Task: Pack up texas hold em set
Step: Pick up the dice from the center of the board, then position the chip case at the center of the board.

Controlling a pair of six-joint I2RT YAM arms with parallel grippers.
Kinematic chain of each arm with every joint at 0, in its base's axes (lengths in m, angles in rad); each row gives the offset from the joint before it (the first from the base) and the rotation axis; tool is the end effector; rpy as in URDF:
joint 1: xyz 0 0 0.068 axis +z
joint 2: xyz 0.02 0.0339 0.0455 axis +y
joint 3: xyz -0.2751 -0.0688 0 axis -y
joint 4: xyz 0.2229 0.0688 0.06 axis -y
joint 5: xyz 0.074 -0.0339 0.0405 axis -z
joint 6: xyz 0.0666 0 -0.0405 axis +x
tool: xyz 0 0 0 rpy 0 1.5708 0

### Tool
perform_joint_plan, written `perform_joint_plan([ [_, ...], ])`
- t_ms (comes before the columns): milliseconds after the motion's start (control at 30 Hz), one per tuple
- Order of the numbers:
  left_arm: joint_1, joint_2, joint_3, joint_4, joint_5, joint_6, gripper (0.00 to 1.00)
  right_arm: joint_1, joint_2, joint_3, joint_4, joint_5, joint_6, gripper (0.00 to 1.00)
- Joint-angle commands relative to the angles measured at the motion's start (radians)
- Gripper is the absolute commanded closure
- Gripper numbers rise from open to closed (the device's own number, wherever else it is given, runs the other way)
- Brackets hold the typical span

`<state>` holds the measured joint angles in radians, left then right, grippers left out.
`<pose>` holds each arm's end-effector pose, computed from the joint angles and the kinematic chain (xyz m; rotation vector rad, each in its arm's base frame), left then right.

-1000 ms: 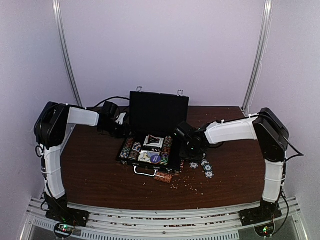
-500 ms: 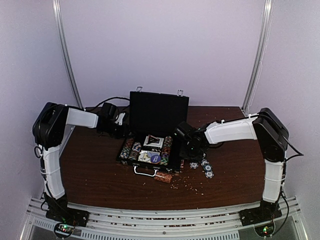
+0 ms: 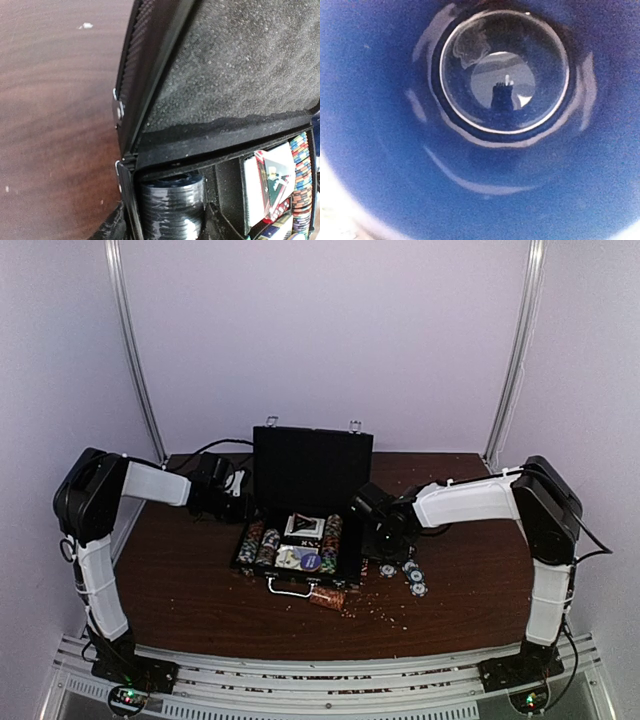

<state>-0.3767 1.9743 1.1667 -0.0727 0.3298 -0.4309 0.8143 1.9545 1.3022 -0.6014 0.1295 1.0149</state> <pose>0.3758 -0.1719 0.1413 0.0829 2.5353 -0.7453 0.2672 0.2706 0.1479 0.3132 2.8189 0.2471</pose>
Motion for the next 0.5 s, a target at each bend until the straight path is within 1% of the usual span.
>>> perform_joint_plan([
  [0, -0.039, -0.011, -0.091, -0.165, -0.009, 0.016, 0.56, 0.012, -0.080, -0.005, -0.040, 0.011, -0.033, 1.00],
  [267, -0.081, -0.071, -0.151, -0.162, 0.000, -0.018, 0.56, 0.040, -0.158, 0.003, -0.083, 0.014, -0.067, 1.00],
  [467, -0.087, -0.125, -0.184, -0.162, 0.005, -0.034, 0.53, 0.114, -0.152, 0.096, -0.116, 0.027, -0.098, 1.00],
])
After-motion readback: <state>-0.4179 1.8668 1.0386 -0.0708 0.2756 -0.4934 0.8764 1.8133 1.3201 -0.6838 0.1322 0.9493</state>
